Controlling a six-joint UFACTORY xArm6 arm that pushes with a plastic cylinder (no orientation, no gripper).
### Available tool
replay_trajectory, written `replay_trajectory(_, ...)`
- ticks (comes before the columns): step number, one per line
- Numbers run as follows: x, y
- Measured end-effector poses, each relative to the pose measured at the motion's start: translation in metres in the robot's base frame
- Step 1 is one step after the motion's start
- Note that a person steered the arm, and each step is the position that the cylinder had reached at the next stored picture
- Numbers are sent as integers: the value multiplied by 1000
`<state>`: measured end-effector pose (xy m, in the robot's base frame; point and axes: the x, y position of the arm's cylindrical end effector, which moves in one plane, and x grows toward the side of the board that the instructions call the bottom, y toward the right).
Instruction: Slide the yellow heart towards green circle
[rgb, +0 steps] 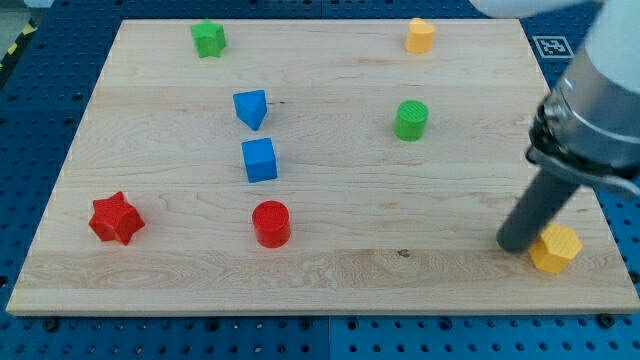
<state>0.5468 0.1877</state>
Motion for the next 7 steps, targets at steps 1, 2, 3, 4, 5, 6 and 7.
replay_trajectory(1, -2, 41)
replay_trajectory(2, -2, 41)
replay_trajectory(3, -56, -3)
replay_trajectory(4, -72, -4)
replay_trajectory(5, -72, -4)
replay_trajectory(6, -116, -4)
replay_trajectory(7, -164, -2)
